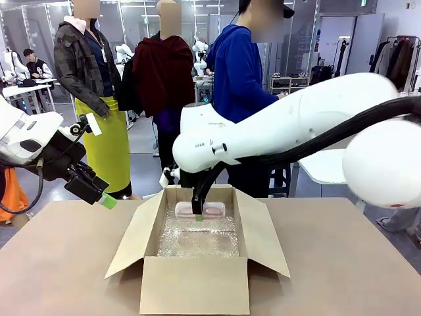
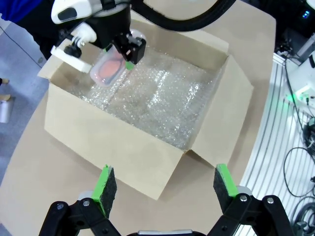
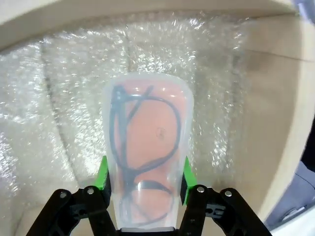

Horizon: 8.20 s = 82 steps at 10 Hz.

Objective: Pack the glasses set securely to prepare it for shipping.
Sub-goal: Place the Glasses case inside the Package Box, then put the Glasses case from the right side of the table into the Package Box.

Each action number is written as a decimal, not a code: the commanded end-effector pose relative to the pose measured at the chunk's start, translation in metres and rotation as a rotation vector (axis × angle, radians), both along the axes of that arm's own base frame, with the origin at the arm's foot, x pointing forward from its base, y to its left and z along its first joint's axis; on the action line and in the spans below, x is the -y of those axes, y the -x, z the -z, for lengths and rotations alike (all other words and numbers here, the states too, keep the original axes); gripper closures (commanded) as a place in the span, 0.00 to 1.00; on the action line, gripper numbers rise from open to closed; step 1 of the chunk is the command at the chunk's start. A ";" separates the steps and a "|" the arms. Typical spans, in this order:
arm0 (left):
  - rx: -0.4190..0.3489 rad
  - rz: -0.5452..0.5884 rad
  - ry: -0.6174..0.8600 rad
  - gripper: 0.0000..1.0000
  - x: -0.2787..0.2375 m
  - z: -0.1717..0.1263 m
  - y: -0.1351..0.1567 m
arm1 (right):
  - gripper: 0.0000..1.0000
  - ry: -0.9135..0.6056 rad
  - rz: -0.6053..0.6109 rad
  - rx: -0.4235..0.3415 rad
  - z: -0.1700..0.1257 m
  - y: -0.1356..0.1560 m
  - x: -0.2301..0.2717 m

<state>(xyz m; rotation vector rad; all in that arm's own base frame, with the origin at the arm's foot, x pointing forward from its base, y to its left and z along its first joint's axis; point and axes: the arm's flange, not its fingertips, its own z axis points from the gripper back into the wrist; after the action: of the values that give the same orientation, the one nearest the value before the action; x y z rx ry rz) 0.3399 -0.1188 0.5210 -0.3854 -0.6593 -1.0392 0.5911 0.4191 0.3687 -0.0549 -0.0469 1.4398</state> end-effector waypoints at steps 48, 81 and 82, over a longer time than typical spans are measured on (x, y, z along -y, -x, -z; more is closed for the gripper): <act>0.008 0.023 0.017 0.00 -0.002 0.000 -0.001 | 0.00 -0.586 0.845 0.273 -0.123 0.210 0.349; 0.008 0.023 0.017 0.00 -0.002 0.000 -0.001 | 0.00 -0.586 0.845 0.273 -0.123 0.210 0.349; 0.008 0.023 0.017 0.00 -0.002 0.000 -0.001 | 0.00 -0.586 0.845 0.273 -0.123 0.210 0.349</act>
<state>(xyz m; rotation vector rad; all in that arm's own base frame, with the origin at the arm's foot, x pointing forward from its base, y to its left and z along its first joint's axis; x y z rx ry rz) 0.3399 -0.1194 0.5214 -0.3839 -0.6610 -1.0417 0.3814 0.0704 0.4921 0.1922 -0.6008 0.5226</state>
